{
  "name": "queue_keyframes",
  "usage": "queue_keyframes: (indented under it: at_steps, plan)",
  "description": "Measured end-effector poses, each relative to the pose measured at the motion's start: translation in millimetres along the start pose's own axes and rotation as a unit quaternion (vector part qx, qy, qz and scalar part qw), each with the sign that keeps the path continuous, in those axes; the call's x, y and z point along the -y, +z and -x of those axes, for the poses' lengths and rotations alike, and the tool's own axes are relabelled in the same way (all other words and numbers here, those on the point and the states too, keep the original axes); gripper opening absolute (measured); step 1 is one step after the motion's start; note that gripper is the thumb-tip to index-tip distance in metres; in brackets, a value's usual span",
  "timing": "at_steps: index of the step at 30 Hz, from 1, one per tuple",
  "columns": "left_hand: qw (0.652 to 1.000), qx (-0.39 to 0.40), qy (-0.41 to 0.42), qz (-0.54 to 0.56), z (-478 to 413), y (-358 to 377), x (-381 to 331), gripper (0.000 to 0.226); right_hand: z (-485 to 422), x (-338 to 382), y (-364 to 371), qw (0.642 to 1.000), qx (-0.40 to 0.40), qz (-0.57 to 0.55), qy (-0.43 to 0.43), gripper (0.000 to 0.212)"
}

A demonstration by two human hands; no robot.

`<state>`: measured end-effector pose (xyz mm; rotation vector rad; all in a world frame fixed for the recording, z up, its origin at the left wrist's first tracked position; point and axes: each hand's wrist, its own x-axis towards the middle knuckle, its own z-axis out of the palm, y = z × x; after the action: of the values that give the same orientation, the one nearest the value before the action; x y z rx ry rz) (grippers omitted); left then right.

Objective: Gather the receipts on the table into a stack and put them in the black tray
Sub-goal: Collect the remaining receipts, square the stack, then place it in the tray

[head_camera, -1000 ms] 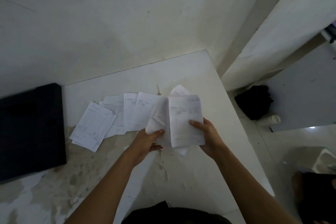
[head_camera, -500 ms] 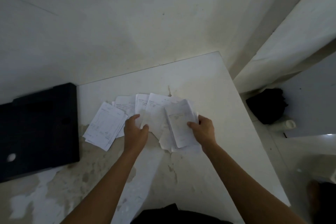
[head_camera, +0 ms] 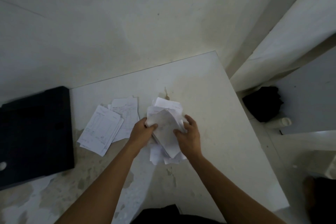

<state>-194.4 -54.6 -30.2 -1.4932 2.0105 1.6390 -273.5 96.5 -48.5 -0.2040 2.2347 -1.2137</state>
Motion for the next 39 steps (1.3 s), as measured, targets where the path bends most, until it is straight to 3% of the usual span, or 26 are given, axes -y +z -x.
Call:
queue_keyframes:
  at_steps: [3, 6, 11, 14, 16, 24, 33, 39]
  plan:
    - [0.993, 0.077, -0.039, 0.085, 9, -4, 0, 0.043, -8, -4, -13, 0.996, 0.032, -0.076, 0.044, 0.030]
    - [0.990, 0.125, -0.029, 0.053, 22, 3, 1, 0.045, -5, -1, -22, 0.969, 0.060, -0.219, 0.096, 0.014]
    - [0.982, 0.158, -0.019, 0.097, 51, 4, 1, 0.021, 8, 4, -28, 0.926, 0.084, -0.351, 0.112, 0.023]
    - [0.975, 0.190, -0.034, 0.113, 68, -1, 0, 0.039, 13, 2, -32, 0.869, 0.111, -0.461, 0.145, 0.032]
    - [0.972, 0.197, -0.033, 0.122, 79, -2, 1, 0.035, 17, 1, -36, 0.833, 0.129, -0.514, 0.158, 0.039]
    - [0.979, 0.179, 0.000, 0.094, 112, -9, -7, 0.036, 32, 5, -54, 0.785, 0.165, -0.578, 0.149, 0.035]
    - [0.979, 0.171, 0.024, 0.110, 148, -9, -11, 0.037, 49, 7, -73, 0.804, 0.161, -0.563, 0.103, 0.034]
    - [0.947, 0.113, -0.005, 0.301, 151, -24, -15, 0.045, 57, 9, -86, 0.874, 0.180, -0.447, 0.052, 0.036]
